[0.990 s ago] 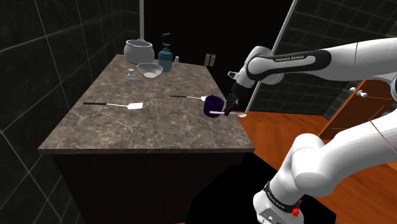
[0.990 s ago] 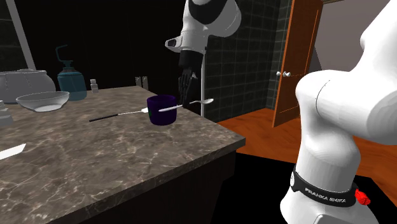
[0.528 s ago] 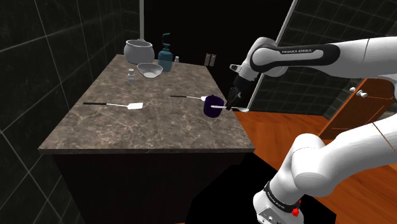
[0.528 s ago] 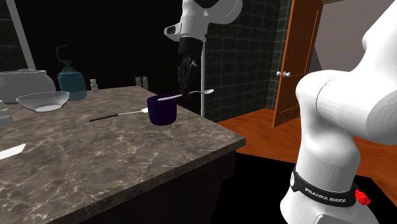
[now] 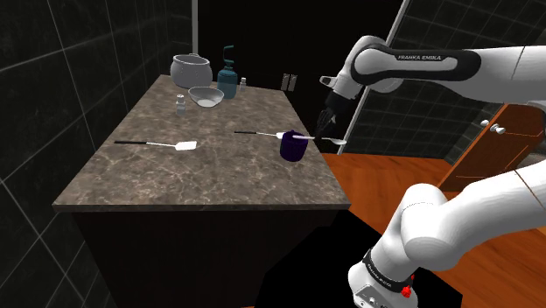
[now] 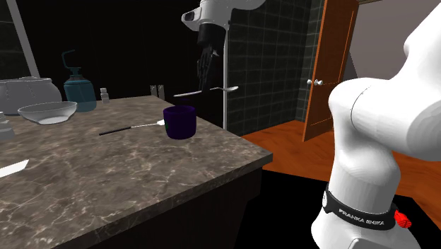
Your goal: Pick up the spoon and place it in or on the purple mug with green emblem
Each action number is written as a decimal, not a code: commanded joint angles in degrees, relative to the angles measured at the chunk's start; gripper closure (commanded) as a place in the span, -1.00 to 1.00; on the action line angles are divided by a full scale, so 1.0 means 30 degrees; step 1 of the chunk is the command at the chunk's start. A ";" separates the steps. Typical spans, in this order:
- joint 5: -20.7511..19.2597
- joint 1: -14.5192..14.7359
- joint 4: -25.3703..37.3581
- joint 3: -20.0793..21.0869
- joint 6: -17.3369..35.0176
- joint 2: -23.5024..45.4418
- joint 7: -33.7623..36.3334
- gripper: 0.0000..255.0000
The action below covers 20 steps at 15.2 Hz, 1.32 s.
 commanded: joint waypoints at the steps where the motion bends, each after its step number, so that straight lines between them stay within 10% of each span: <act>1: 0.0234 0.0276 0.0901 -0.0291 -0.0112 0.0832 -0.0253 1.00; 12: 0.5325 0.1993 1.0540 -0.4075 -0.1609 1.1090 -0.4797 1.00; 20: 0.5766 0.1872 0.8874 -0.3976 0.0256 1.1485 -0.5460 1.00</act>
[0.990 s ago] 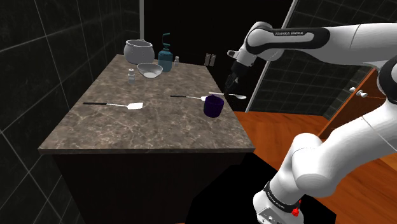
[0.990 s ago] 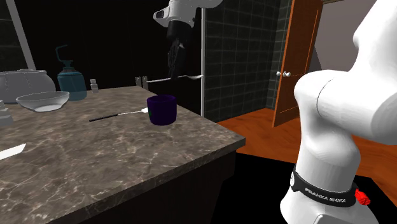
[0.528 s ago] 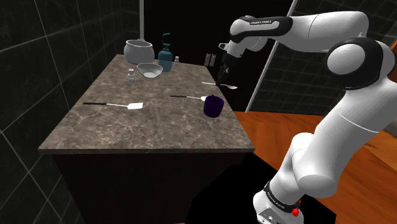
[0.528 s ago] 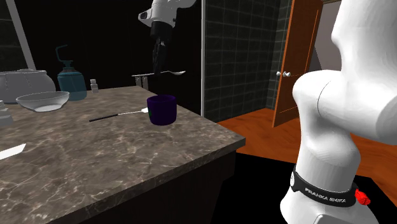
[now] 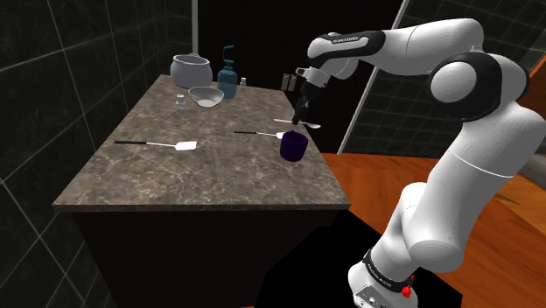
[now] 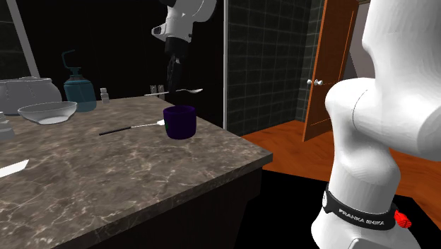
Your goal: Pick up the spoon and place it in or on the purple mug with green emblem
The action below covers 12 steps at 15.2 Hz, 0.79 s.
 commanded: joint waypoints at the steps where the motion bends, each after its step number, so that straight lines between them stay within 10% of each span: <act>1: 0.0149 0.0010 -0.0424 0.0014 0.0508 0.0130 -0.0167 1.00; 12: 0.0797 -0.0038 -0.1564 0.0023 0.1987 0.0750 -0.0901 1.00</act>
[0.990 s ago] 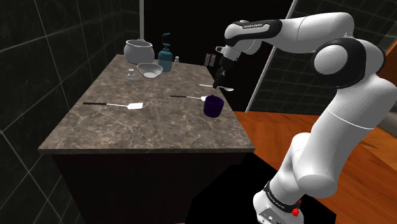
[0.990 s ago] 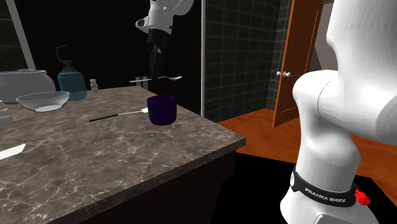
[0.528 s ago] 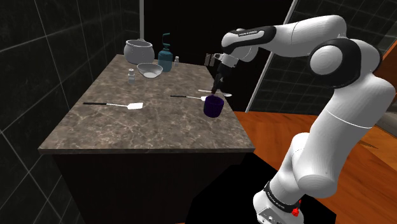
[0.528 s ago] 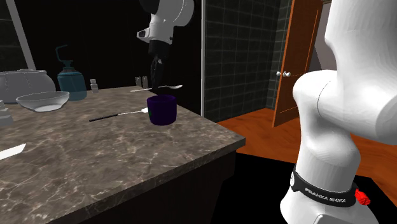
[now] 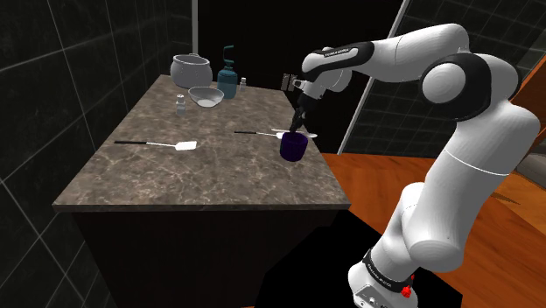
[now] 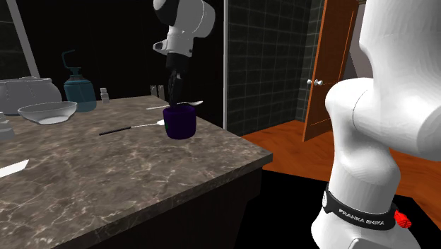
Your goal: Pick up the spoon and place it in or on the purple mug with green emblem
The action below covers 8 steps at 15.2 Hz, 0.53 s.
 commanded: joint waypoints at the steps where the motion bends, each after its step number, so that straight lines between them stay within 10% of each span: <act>1: 0.0002 0.0005 -0.0015 0.0004 0.0017 -0.0006 0.0000 1.00; 4: 0.0002 0.0005 -0.0015 0.0003 0.0017 -0.0006 0.0000 1.00; 5: 0.0001 0.0005 -0.0015 0.0003 0.0017 -0.0006 0.0000 -1.00; 8: 0.0003 0.0004 -0.0012 0.0002 0.0015 -0.0004 -0.0002 -1.00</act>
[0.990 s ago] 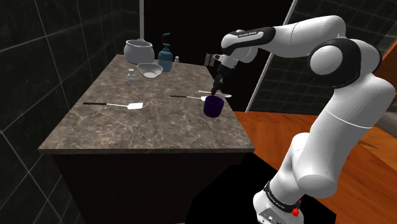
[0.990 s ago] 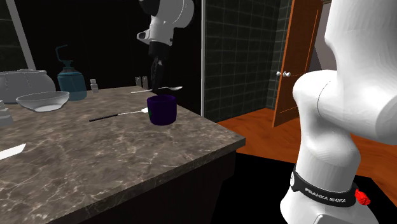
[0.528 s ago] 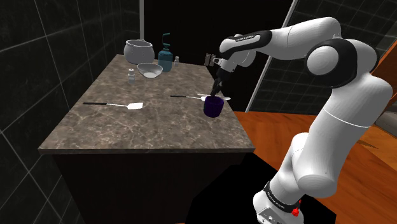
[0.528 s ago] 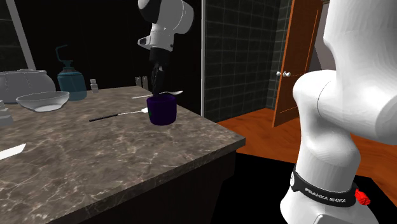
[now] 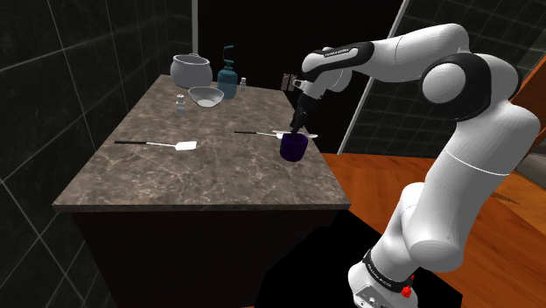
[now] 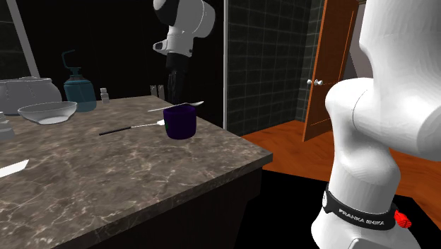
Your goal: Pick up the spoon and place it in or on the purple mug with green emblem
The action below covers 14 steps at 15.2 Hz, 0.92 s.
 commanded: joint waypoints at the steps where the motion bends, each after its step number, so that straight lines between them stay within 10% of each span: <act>1: 0.0000 0.0000 0.0000 0.0000 0.0000 0.0000 0.0000 -1.00; 14: -0.0816 -0.0167 0.1657 -0.0226 -0.2173 -0.0753 0.0537 -1.00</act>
